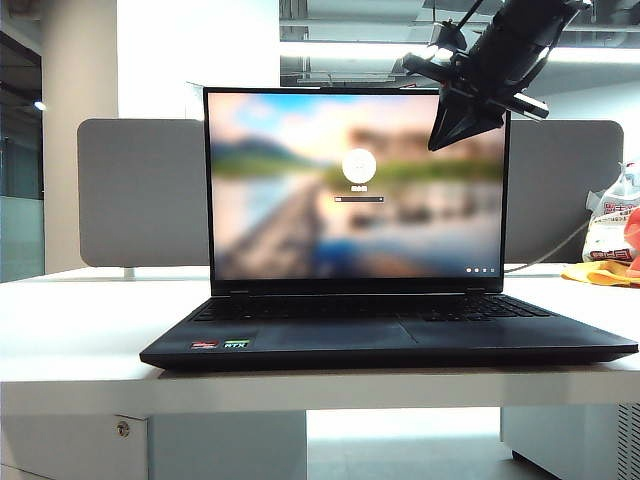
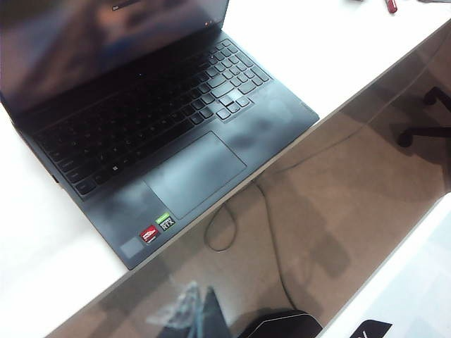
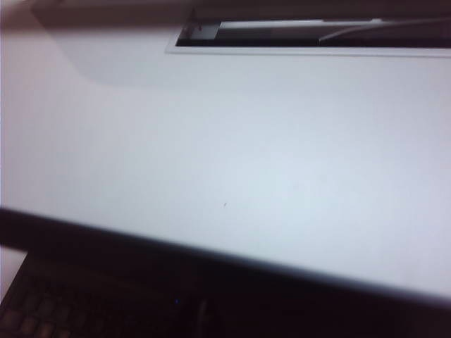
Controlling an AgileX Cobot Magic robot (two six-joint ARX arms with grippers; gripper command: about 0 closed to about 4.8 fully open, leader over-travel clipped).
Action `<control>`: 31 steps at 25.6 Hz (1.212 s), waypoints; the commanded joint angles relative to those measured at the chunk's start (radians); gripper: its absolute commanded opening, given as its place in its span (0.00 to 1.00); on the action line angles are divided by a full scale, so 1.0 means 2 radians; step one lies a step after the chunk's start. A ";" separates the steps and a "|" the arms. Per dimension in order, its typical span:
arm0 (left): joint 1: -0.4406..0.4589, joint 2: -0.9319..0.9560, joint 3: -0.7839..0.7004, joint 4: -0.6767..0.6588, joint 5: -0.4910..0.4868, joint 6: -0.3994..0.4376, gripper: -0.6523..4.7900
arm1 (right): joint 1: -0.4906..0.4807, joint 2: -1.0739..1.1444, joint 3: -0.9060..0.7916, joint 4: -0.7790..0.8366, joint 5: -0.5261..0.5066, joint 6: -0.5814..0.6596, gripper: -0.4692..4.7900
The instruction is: Open the lid of the laptop and use the keypad to enter the password "123".
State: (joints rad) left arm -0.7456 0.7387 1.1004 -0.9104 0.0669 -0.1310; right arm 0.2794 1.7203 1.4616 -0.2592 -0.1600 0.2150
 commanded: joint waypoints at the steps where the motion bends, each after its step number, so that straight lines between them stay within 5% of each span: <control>1: 0.000 -0.001 0.002 0.004 -0.002 0.000 0.11 | -0.003 -0.002 0.006 0.049 0.012 -0.001 0.07; 11: 0.000 0.000 0.002 0.003 -0.015 0.002 0.11 | -0.003 -0.008 0.006 -0.021 -0.054 -0.002 0.07; 19: 0.000 0.000 0.002 0.014 -0.015 0.013 0.11 | -0.002 -0.023 0.006 -0.102 -0.056 -0.027 0.07; 31: 0.001 0.043 -0.026 0.118 -0.028 0.035 0.11 | -0.002 -0.082 -0.037 -0.168 -0.052 -0.062 0.07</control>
State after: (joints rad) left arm -0.7441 0.8051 1.0481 -0.7006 0.0143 -0.0784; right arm 0.2752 1.5837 1.4178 -0.5941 -0.2649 0.1017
